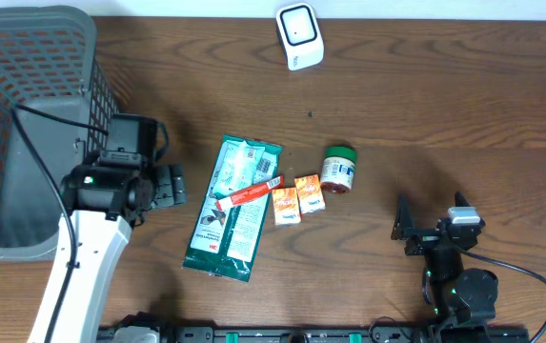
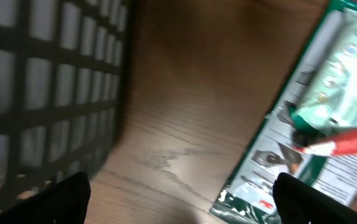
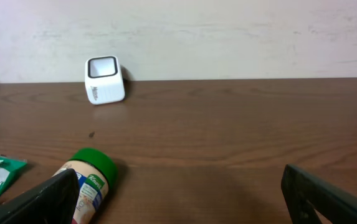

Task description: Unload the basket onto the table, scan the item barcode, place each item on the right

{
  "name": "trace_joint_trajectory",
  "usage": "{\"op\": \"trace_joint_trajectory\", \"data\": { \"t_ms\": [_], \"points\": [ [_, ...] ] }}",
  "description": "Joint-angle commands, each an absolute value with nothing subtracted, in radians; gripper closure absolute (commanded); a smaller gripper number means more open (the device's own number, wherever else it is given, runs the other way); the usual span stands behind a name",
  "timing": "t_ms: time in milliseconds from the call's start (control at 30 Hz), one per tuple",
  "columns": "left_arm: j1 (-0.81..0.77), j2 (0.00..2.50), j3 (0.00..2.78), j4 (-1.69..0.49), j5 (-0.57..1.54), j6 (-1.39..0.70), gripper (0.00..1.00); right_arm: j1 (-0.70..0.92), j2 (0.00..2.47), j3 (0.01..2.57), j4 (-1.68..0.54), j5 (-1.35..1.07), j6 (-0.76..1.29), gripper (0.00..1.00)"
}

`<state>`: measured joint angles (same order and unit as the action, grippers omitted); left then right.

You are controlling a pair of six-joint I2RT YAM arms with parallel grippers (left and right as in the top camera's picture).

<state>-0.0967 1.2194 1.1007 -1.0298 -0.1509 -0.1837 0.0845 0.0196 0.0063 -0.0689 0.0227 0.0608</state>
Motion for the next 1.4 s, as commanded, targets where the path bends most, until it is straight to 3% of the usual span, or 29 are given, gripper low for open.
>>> {"op": "trace_joint_trajectory", "data": {
  "t_ms": [0, 267, 533, 1367],
  "points": [
    [-0.046, 1.221, 1.117, -1.032, -0.19, -0.189, 0.06, 0.093, 0.019, 0.006, -0.072, 0.028, 0.074, 0.01],
    [-0.018, 1.221, 1.117, -1.011, -0.045, -0.183, 0.06, 0.093, 0.019, 0.006, -0.072, 0.028, 0.074, 0.01],
    [-0.018, 1.222, 1.117, -0.876, 0.395, -0.181, 0.06, 0.093, 0.019, 0.006, -0.072, 0.029, 0.074, 0.01],
    [-0.018, 1.222, 1.117, -0.873, 0.4, -0.181, 0.06, 0.093, 0.019, 0.006, -0.072, 0.018, 0.074, 0.01]
  ]
}}
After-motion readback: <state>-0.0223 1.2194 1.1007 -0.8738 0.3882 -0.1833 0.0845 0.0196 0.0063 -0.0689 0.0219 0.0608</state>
